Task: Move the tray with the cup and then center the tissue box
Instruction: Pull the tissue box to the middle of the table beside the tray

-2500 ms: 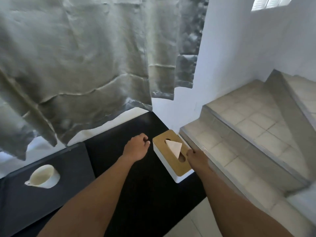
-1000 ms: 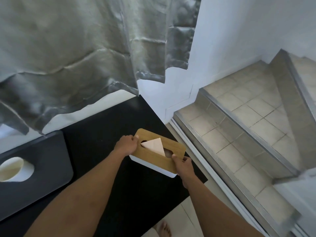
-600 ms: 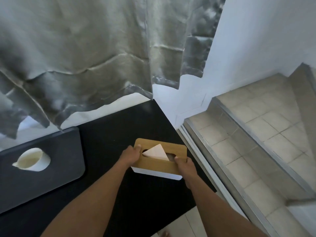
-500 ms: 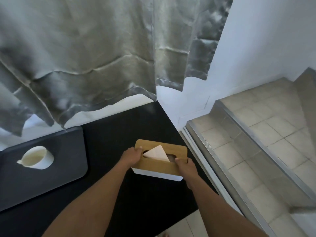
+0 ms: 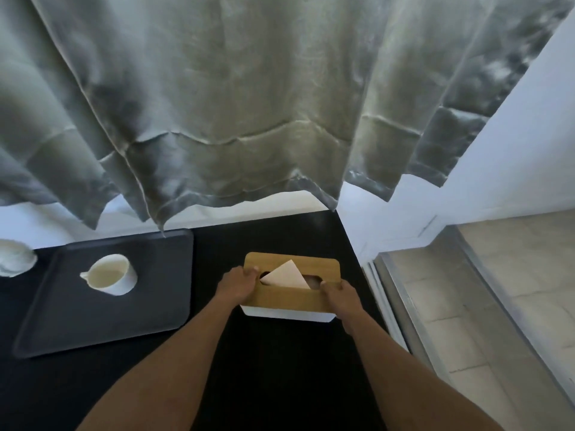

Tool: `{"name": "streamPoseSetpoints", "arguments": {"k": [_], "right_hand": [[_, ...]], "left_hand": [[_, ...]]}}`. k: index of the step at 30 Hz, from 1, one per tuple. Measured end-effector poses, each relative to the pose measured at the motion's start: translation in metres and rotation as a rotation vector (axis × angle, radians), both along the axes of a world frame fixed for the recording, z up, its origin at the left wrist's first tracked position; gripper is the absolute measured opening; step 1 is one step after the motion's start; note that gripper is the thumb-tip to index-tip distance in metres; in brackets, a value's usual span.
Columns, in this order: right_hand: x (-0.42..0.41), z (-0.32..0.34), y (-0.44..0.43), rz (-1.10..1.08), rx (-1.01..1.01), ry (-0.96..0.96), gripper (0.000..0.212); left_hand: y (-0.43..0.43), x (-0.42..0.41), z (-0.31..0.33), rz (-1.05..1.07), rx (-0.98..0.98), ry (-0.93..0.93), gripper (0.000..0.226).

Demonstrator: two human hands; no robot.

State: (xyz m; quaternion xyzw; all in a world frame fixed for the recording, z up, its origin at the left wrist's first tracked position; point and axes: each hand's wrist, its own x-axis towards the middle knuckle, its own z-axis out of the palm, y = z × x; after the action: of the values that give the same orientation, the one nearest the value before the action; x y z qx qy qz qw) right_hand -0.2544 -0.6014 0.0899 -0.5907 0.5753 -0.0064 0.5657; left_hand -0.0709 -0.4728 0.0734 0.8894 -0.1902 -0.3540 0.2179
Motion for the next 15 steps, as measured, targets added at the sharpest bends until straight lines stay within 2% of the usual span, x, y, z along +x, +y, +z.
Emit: {"name": "streamPoseSetpoints", "arguments": {"k": [6,12,15], "right_hand": [[0.056,0.002,-0.014,0.078,-0.023,0.0,0.043],[0.105,0.0,-0.031,0.134,-0.054,0.007,0.052],[0.124,0.001,-0.038,0.146,-0.062,0.01,0.05]], "left_hand": [[0.003,0.035,-0.009,0.091,-0.011,-0.037,0.052],[-0.005,0.07,-0.014,0.129,-0.027,-0.105,0.054],[-0.01,0.089,-0.018,0.134,-0.038,-0.104,0.055]]}}
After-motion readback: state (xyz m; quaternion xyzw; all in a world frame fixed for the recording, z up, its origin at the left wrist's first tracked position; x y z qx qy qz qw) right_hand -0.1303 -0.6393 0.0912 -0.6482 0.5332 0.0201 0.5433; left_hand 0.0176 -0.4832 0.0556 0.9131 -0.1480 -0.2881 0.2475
